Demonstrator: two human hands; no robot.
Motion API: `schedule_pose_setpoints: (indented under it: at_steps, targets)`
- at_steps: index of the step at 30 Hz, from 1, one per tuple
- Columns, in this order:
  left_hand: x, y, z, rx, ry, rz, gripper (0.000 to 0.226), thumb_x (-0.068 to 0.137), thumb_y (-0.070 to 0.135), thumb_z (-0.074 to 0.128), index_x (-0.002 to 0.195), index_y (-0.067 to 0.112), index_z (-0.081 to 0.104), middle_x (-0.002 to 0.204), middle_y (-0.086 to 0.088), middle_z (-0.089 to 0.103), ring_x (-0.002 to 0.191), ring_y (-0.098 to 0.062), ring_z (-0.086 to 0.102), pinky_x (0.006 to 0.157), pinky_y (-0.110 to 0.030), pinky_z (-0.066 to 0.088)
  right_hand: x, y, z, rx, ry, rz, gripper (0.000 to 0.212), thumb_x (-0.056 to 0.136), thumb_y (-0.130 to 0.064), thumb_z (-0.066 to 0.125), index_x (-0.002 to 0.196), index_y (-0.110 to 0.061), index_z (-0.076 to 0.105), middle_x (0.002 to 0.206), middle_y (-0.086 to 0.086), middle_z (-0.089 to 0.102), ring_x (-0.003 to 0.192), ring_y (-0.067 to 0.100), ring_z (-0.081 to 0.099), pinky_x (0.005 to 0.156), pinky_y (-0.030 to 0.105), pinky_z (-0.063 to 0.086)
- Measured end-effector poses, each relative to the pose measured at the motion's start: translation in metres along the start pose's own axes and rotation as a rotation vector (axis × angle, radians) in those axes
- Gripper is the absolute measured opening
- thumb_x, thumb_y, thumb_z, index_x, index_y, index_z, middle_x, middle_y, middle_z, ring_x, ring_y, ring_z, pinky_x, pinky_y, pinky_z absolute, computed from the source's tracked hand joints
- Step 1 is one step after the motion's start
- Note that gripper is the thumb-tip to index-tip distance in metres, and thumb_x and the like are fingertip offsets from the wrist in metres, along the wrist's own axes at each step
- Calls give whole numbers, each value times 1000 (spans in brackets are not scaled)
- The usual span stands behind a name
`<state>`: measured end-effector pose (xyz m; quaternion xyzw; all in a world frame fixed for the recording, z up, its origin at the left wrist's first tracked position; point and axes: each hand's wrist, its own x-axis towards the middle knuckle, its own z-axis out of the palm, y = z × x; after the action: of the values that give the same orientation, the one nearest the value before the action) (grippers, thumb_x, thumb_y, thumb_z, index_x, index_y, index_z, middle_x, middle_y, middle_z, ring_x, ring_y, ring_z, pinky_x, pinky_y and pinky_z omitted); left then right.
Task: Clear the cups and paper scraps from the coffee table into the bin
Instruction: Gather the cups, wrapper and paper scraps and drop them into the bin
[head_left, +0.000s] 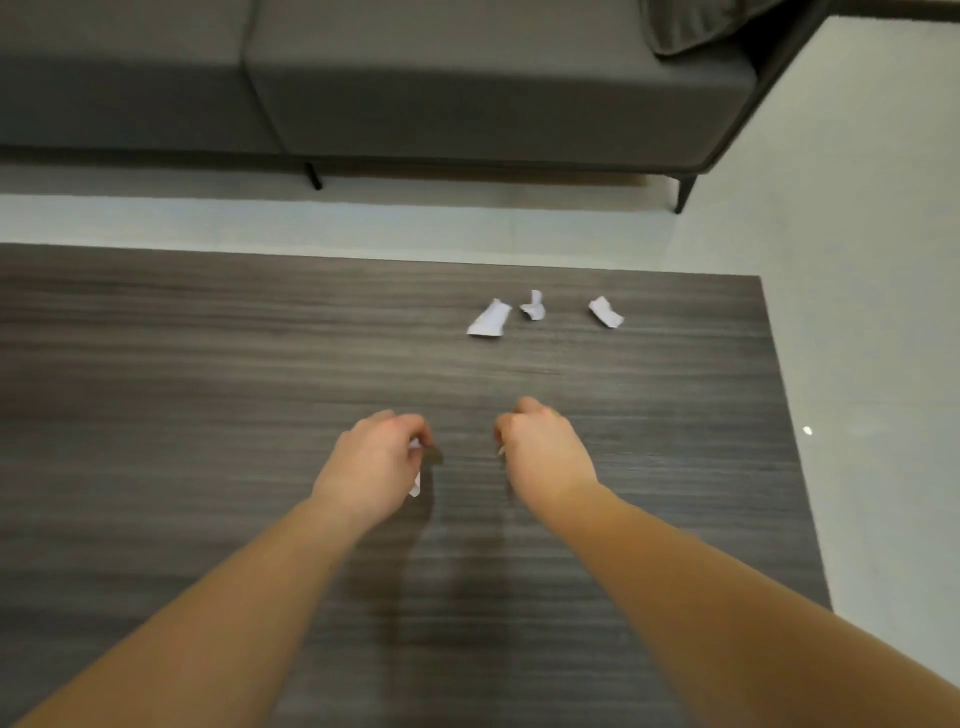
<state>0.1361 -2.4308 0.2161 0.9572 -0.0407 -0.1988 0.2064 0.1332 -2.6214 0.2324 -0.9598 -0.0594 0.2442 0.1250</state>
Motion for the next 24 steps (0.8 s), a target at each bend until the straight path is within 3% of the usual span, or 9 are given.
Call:
schedule_pose_setpoints:
  at_steps: [6, 12, 16, 18, 20, 21, 24]
  targets:
    - [-96, -104, -34, -62, -13, -105, 21, 86, 15, 56, 100, 27, 66, 102, 2, 64, 100, -21, 56, 72, -24, 33, -31, -120, 40, -92, -51, -133, 29, 83, 5, 55, 106, -9, 66, 111, 9, 55, 97, 32, 57, 77, 33, 46]
    - [-220, -225, -74, -134, 16, -273, 23, 86, 17, 54, 103, 26, 68, 101, 0, 72, 100, -19, 63, 81, -25, 44, -67, -268, 91, -175, -149, -227, 23, 85, -4, 54, 100, -12, 69, 104, 11, 60, 98, 33, 62, 79, 38, 52]
    - [-301, -306, -97, -196, 29, -404, 23, 85, 17, 51, 99, 26, 67, 85, 1, 75, 86, -15, 66, 70, -17, 44, -95, -366, 130, -228, -179, -317, 28, 82, -3, 53, 98, -19, 71, 102, 6, 62, 97, 30, 64, 78, 33, 50]
    - [-338, -345, -106, -261, 44, -458, 22, 85, 15, 48, 94, 24, 66, 76, 1, 74, 69, -11, 64, 60, -14, 48, -106, -411, 151, -239, -199, -368, 30, 81, -3, 54, 96, -22, 72, 101, 3, 63, 95, 27, 64, 76, 32, 49]
    - [-372, -379, -112, -329, 77, -517, 20, 86, 14, 47, 92, 23, 64, 70, 1, 71, 53, 0, 55, 44, -7, 34, -114, -452, 168, -247, -221, -419, 34, 82, -4, 53, 99, -25, 73, 104, 3, 63, 96, 27, 63, 78, 30, 49]
    - [-388, -394, -114, -352, 96, -548, 20, 87, 15, 47, 92, 23, 64, 70, 2, 69, 51, 3, 54, 42, -7, 32, -117, -472, 176, -258, -238, -443, 36, 83, -4, 53, 103, -26, 72, 107, 2, 63, 99, 26, 63, 81, 30, 49]
    - [-423, -434, -118, -384, 134, -602, 22, 89, 16, 48, 99, 27, 64, 79, 3, 71, 72, -6, 63, 58, -13, 43, -117, -524, 195, -287, -268, -528, 34, 85, -7, 54, 107, -27, 71, 111, 1, 65, 105, 24, 61, 86, 28, 48]
